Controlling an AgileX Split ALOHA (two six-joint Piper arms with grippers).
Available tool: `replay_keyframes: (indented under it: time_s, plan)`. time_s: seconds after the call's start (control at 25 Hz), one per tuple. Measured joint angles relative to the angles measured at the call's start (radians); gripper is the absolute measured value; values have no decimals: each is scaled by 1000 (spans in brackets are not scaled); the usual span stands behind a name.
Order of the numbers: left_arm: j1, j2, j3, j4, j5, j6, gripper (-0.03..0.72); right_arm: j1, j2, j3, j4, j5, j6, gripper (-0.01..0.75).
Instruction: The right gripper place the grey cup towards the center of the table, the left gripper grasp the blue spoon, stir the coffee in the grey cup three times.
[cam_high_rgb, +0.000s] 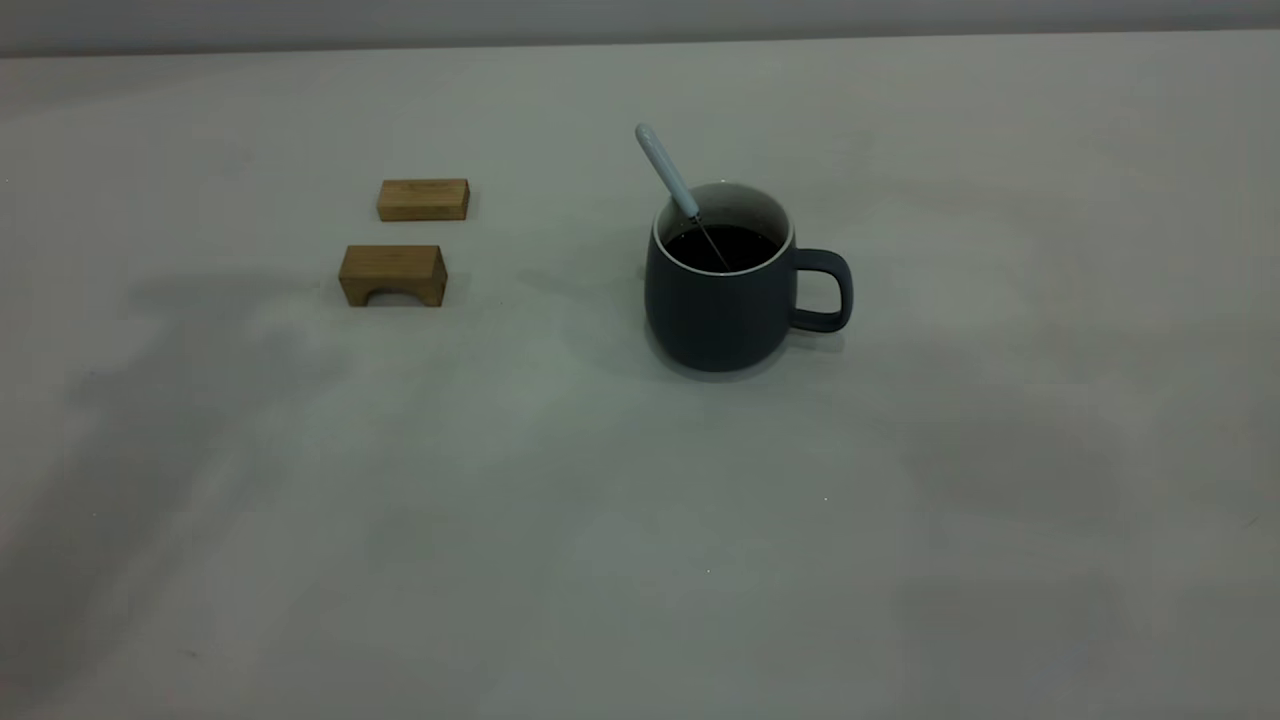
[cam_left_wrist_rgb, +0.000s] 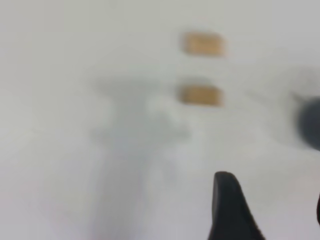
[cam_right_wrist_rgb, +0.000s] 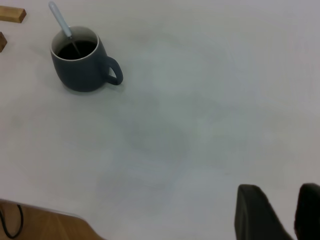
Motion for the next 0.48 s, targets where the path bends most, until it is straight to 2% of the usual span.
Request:
replay_keyframes:
  time_s: [0.2, 0.48]
  plan:
    - [0, -244, 193, 84, 0, 76, 483, 0, 0, 0, 0, 0, 0, 239]
    - [0, -603, 612, 87, 0, 75, 483, 0, 0, 0, 0, 0, 0, 239]
